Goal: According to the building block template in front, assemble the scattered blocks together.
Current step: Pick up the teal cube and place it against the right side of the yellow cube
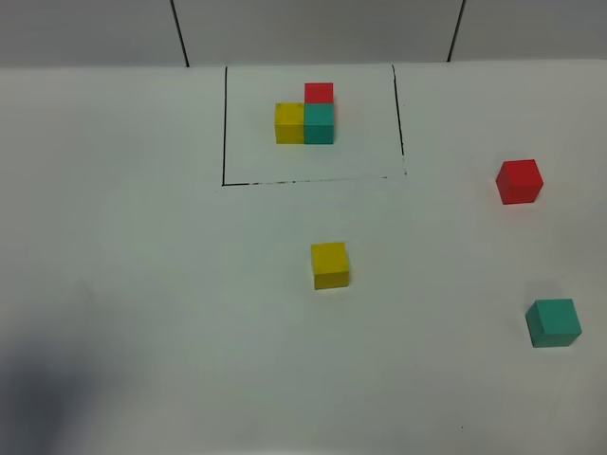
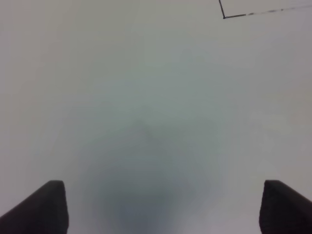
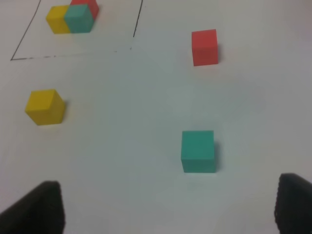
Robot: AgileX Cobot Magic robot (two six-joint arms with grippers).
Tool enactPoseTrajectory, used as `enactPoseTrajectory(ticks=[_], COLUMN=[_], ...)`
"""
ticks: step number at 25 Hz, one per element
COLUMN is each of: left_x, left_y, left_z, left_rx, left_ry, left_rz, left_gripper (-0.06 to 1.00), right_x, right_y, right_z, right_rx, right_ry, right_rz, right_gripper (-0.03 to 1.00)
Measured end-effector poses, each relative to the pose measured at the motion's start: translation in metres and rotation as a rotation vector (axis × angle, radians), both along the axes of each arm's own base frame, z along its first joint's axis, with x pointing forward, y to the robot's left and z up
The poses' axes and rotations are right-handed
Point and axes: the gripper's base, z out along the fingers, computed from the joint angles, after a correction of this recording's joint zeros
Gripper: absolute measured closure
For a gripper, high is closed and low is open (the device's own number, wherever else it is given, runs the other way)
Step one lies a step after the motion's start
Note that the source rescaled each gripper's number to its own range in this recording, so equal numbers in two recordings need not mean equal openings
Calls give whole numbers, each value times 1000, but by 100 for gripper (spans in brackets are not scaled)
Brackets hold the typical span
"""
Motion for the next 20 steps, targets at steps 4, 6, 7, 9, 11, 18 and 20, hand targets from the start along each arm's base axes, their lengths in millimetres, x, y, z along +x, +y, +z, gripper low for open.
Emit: enactPoseTrajectory(ticks=[4, 6, 7, 9, 11, 18, 20], left_x=[-29, -41, -46, -56, -63, -90, -96], left_y=[5, 7, 7, 8, 8, 11, 12], left_z=[-15, -24, -30, -38, -45, -46, -47], left_rx=[-12, -18, -21, -34, -47, -87, -91], left_ry=[-52, -74, -74, -94, -112, -245, -274], left_rz=[5, 5, 4, 2, -1, -11, -12], left_gripper=[6, 6, 6, 6, 6, 6, 6], right_x=[0, 0, 0, 0, 0, 0, 0], right_y=[0, 0, 0, 0, 0, 0, 0], right_z=[0, 0, 0, 0, 0, 0, 0], right_rx=[0, 0, 0, 0, 0, 0, 0], right_ry=[0, 0, 0, 0, 0, 0, 0], right_rz=[0, 0, 0, 0, 0, 0, 0], right_gripper=[22, 22, 22, 22, 22, 22, 22])
